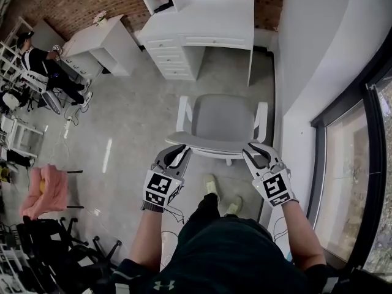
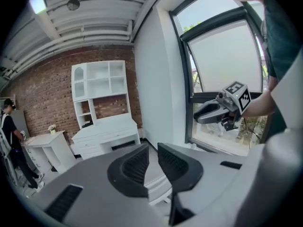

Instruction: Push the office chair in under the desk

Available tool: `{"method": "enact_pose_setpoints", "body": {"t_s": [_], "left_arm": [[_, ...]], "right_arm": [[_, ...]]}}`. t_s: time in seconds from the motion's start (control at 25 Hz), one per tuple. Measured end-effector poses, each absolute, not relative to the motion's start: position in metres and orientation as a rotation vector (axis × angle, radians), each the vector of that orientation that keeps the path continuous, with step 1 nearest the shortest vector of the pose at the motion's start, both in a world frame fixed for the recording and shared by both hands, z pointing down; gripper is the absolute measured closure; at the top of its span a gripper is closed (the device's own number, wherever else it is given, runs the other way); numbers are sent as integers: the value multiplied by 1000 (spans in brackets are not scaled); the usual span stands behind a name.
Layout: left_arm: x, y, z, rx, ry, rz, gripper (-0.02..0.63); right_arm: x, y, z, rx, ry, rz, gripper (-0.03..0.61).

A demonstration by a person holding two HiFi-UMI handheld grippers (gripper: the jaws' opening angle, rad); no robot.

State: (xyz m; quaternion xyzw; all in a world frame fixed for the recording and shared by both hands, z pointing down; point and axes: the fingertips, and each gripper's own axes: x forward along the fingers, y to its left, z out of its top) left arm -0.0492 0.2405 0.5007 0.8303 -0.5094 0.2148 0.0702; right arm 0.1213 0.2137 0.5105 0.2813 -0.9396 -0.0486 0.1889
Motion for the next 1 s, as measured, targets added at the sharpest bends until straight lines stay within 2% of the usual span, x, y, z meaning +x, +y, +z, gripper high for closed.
{"method": "enact_pose_setpoints", "body": {"t_s": [0.2,0.48,1.0], "left_arm": [[-43,241,538,2556,-1344,861,511],[-57,228,600,2564,-1175,1226,500],[-115,204,679,2505,-923,1824,451]], "right_arm": [[117,210,547,687,-2521,-150,485],[106,211,611,506,-2362,-139,424],[127,195,711,357,-2025,-288,376]]}}
